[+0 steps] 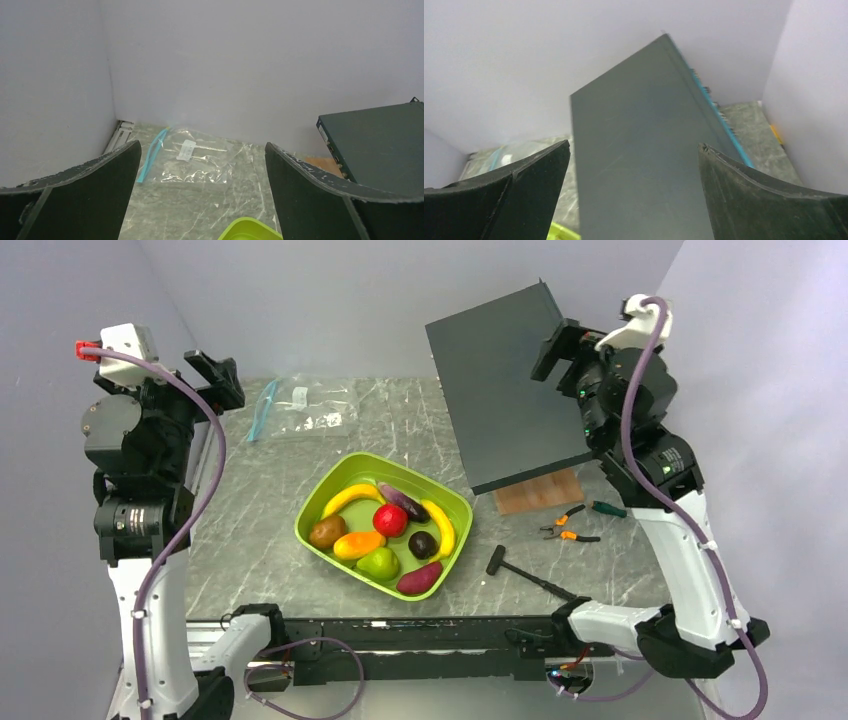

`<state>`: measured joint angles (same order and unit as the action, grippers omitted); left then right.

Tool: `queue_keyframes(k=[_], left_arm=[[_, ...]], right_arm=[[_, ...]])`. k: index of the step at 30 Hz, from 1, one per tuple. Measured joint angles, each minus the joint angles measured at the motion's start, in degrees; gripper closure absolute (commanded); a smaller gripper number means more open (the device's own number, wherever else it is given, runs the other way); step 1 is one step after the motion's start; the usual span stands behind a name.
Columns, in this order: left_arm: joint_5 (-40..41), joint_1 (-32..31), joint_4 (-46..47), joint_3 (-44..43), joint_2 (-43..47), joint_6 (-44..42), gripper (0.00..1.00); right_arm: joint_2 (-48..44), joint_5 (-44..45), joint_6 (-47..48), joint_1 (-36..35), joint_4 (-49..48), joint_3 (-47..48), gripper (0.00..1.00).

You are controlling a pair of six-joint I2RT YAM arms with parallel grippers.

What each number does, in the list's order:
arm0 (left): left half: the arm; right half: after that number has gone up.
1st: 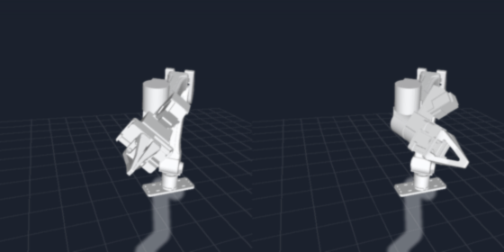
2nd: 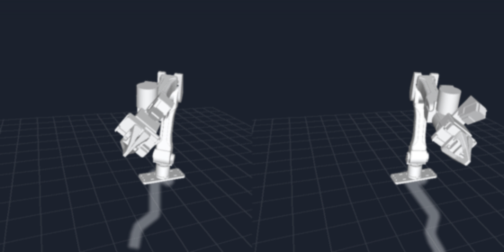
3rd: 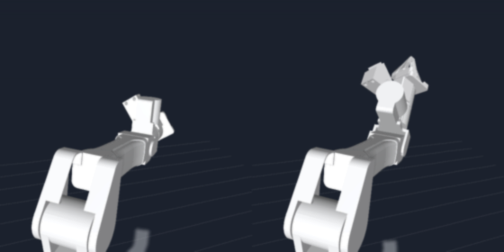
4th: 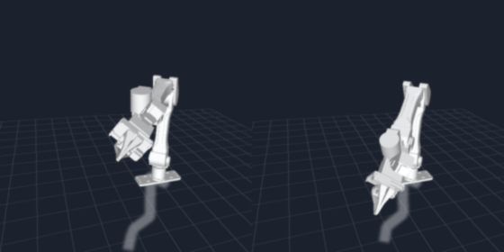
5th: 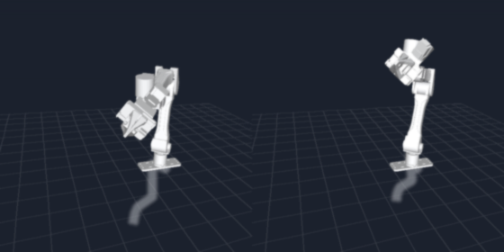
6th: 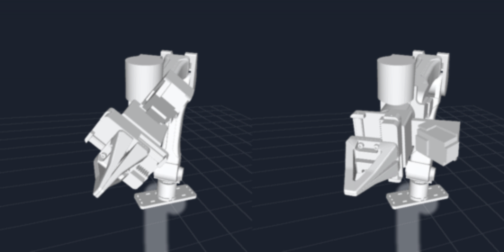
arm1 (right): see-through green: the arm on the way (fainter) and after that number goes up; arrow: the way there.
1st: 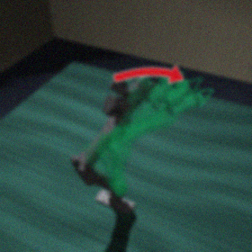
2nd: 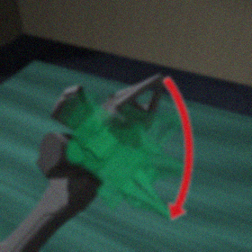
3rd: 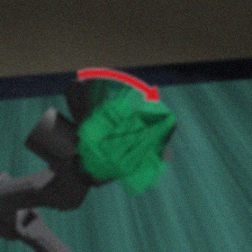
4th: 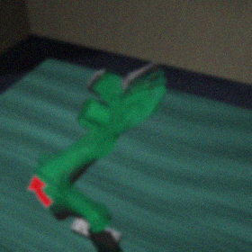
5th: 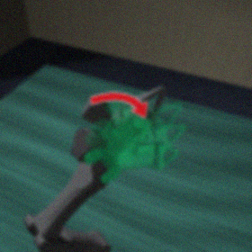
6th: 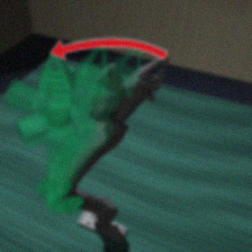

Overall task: Place the food in the zip-top bag and seal the zipper
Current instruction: Pick up the zipper food storage bag at the center of the board.

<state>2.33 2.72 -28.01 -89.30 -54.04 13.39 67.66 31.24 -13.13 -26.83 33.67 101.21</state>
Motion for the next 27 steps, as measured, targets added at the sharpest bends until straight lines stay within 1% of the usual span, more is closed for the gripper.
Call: queue_keyframes(k=[3,7,12,15,18,21,23,27], left_arm=[[0.07,0.00,0.26,1.42,0.85,0.00,0.01],[0.11,0.00,0.90,4.98,1.31,-0.02,0.01],[0.55,0.31,1.09,12.09,-1.77,-0.11,0.01],[0.24,1.62,1.25,15.87,-6.19,0.52,0.01],[-1.57,4.96,1.11,19.43,-11.47,2.45,0.01],[-4.96,10.27,1.07,20.46,-17.44,5.53,0.01],[-9.51,14.93,3.17,21.79,-21.49,8.74,0.01],[-18.86,21.86,7.37,23.43,-30.18,15.43,0.01]], right_arm=[[2.75,2.82,-0.04,-6.23,0.94,2.78,0.00],[7.30,1.70,0.02,-13.90,0.00,2.19,0.00],[13.46,-3.34,-1.05,-18.36,0.07,0.87,0.00],[15.74,-7.17,-1.70,-20.59,-0.24,-2.91,0.00],[18.01,-11.43,-2.12,-21.92,0.13,-5.27,0.00],[19.67,-15.91,-1.88,-22.69,-0.50,-7.52,0.00],[20.55,-19.34,-1.40,-22.88,-0.66,-9.09,0.00],[22.91,-23.91,-0.98,-22.88,-1.16,-10.01,0.00]])
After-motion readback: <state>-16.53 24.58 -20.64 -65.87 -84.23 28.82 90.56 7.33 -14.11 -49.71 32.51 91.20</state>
